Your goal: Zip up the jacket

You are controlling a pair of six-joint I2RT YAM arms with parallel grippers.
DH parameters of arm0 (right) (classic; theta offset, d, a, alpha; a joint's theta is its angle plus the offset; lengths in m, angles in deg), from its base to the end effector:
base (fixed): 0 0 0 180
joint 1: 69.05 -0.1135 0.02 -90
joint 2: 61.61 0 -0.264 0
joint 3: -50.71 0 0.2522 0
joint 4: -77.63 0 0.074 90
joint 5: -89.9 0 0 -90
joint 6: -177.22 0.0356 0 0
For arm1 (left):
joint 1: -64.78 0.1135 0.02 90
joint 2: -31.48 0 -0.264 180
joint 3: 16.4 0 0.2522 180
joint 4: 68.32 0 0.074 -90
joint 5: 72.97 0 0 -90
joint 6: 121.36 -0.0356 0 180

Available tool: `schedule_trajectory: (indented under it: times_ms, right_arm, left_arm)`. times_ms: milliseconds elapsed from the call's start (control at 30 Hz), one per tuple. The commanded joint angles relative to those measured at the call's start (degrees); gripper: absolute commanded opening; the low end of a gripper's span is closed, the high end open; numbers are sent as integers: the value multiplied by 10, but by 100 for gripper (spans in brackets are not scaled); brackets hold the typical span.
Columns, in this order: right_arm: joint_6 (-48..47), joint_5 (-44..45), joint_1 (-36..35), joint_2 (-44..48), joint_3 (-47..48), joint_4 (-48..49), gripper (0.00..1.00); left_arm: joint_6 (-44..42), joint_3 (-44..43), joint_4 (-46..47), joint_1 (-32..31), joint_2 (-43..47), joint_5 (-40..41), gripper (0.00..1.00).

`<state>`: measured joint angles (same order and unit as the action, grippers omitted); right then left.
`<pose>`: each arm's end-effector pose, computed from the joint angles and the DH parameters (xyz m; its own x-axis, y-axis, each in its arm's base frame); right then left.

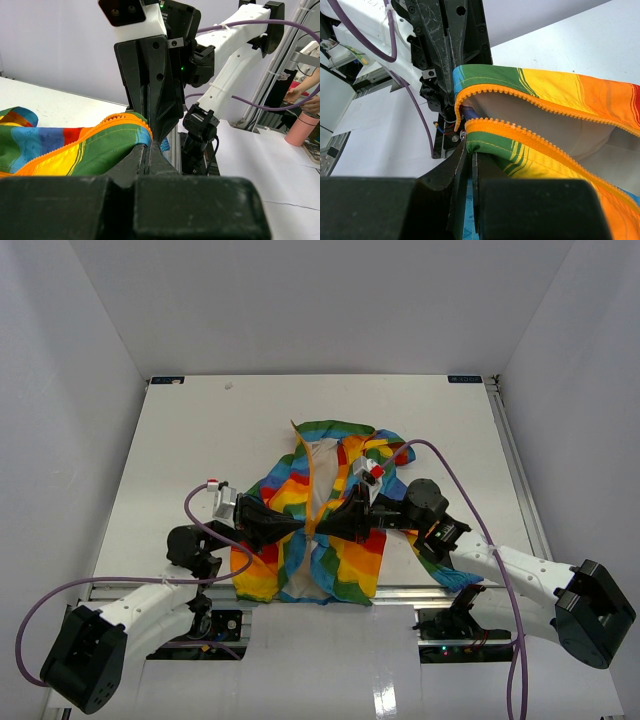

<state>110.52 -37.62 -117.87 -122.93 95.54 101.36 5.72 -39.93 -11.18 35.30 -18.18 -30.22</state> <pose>0.1394 0.1923 0.2864 -0.3173 0.1138 -0.9415 -0.9465 0.0245 0.3219 0.1261 -0.1013 0.2542 -0.1739 -0.3718 -0.9119 0.9740 0.0715 -0.2149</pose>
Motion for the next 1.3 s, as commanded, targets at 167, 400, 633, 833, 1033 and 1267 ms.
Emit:
schedule_trajectory:
  times_ms: [167,400,633,833,1033,1267]
  right_arm:
    - [11,-2,0,10,11,42,8]
    - [15,-2,0,13,5,43,8]
    - [20,-4,0,8,9,43,8]
    - [22,-6,0,8,11,42,8]
    - [27,-7,0,5,16,42,8]
    - [29,-8,0,3,16,43,8]
  left_arm:
    - [-22,9,5,-4,13,11,0]
    - [-36,12,-10,-5,24,24,0]
    - [-42,14,-10,-6,26,26,0]
    - [-46,14,-8,-7,22,27,0]
    - [-48,16,-7,-8,23,31,0]
    - [-52,17,-9,-8,23,32,0]
